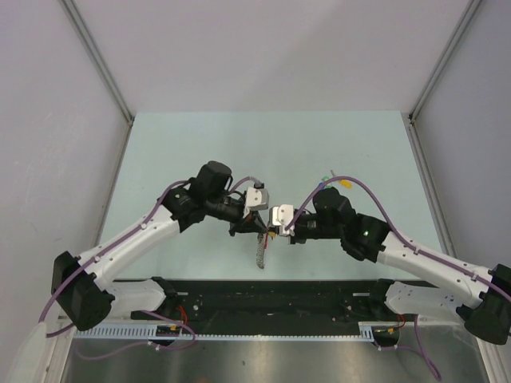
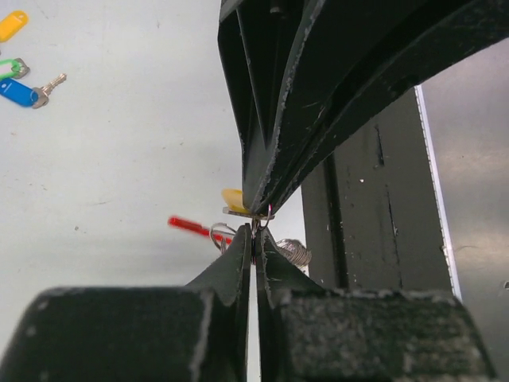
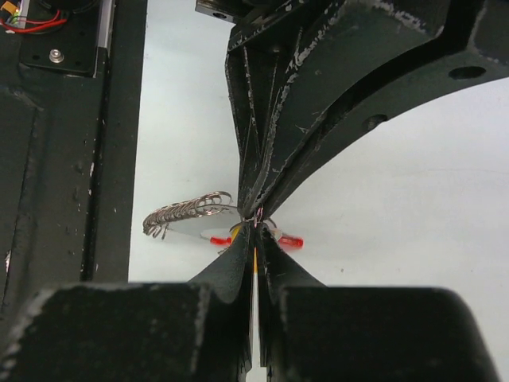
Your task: Put the keys on the keyring
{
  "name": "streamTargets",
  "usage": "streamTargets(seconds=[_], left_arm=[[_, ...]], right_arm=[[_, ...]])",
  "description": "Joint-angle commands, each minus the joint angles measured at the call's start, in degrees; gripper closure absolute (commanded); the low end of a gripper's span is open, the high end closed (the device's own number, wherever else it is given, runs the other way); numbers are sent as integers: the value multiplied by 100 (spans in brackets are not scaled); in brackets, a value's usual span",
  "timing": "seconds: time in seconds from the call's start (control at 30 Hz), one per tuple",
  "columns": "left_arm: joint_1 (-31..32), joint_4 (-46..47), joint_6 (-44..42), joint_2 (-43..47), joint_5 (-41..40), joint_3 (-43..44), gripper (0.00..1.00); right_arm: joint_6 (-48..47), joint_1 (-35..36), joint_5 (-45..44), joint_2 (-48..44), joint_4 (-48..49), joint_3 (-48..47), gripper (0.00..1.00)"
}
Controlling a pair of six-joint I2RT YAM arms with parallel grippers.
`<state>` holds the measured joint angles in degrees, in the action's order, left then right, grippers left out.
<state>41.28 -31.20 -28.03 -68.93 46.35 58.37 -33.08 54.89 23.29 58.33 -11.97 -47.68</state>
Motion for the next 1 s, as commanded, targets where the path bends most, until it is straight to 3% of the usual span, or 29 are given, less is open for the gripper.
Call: streamTargets(seconds=[0.0,0.63,0.8,0.97], left_arm=[[47,79,-19,133,314,140,99],[12,2388,2749,2937,-1241,-1933,100],[21,3897,3830,3262,-1725,-2557,100],[47,4719,4498,3350,-2111,-3173,100]], right_arm=[[38,118,-123,21,-24,-426,100],[522,890,-939,-296,-588,-453,100],[645,1251,-1265,-50,-184,-426,100],[733,1542,-1889,-32,589,-181,100]])
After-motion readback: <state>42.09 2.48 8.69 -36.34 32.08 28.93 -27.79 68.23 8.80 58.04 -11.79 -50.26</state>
